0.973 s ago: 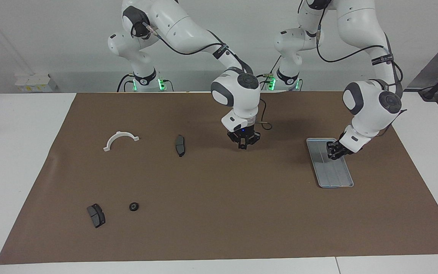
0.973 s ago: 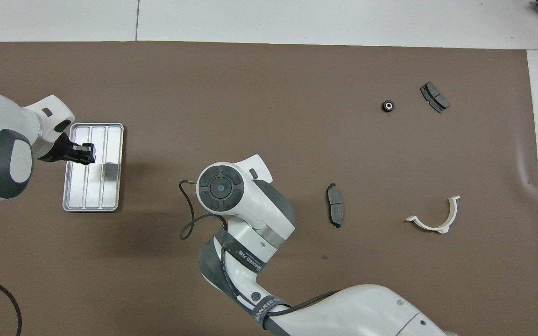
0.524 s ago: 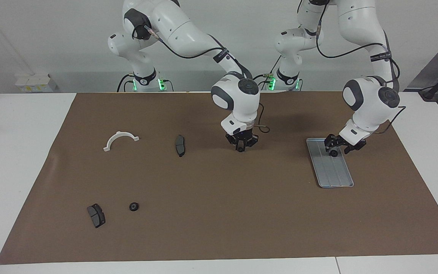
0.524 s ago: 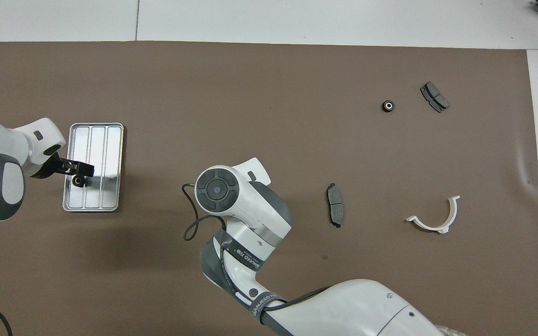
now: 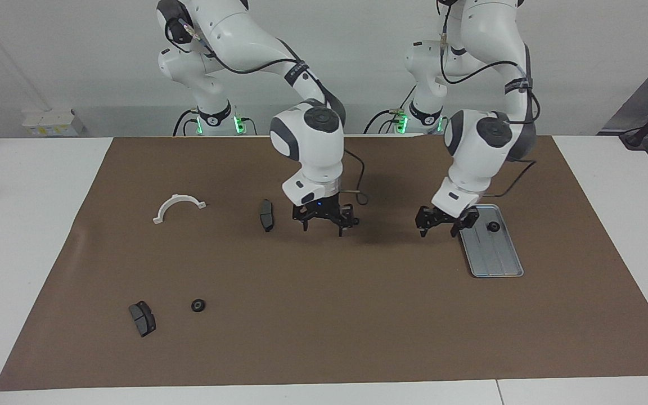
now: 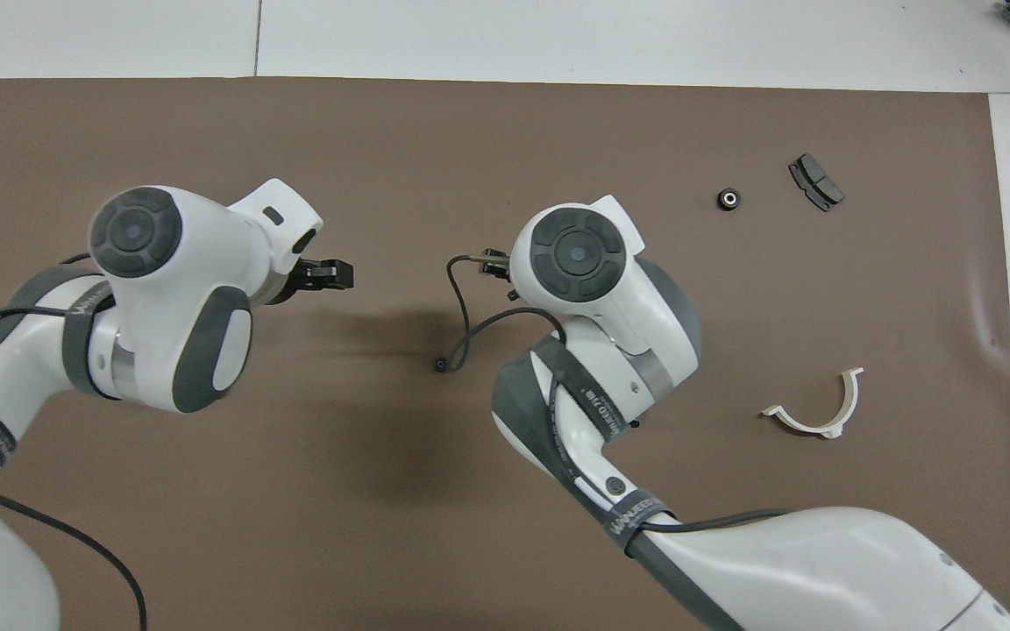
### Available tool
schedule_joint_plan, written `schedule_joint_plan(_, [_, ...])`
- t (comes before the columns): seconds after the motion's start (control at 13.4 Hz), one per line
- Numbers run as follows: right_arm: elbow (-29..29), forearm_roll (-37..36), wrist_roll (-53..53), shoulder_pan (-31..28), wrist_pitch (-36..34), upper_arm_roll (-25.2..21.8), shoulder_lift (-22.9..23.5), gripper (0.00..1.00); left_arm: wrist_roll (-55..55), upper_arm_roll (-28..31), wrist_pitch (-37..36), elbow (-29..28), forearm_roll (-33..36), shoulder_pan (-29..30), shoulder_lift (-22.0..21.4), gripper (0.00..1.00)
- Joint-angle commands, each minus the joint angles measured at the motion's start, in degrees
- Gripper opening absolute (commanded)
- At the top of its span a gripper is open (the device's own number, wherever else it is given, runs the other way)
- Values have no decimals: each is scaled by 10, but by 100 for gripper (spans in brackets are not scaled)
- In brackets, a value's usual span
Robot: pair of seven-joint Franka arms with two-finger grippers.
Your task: Pick bearing gear from pile to tray
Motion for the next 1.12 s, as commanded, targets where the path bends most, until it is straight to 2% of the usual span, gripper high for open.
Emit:
schedule_joint_plan(0.0, [-49, 6, -92, -66, 4, 9, -41, 100, -67, 11, 16, 5, 9, -72, 9, 82])
schedule_joint_plan(0.22, [-47, 41, -255, -140, 21, 8, -34, 100, -112, 13, 24, -1, 9, -136, 30, 76])
schedule_joint_plan(0.3, [-44, 41, -290, -166, 42, 8, -29, 100, -117, 13, 26, -5, 10, -147, 41, 73])
schedule_joint_plan(0.52, [-19, 41, -357, -223, 71, 8, 6, 100, -124, 13, 43, -52, 21, -168, 37, 63])
schedule_joint_plan(0.82, [57, 40, -395, -239, 72, 8, 97, 100, -125, 12, 65, -74, 21, -170, 36, 50])
schedule_joint_plan(1.05, [83, 39, -395, -239, 71, 8, 131, 100, -125, 12, 87, -85, 21, -170, 37, 34])
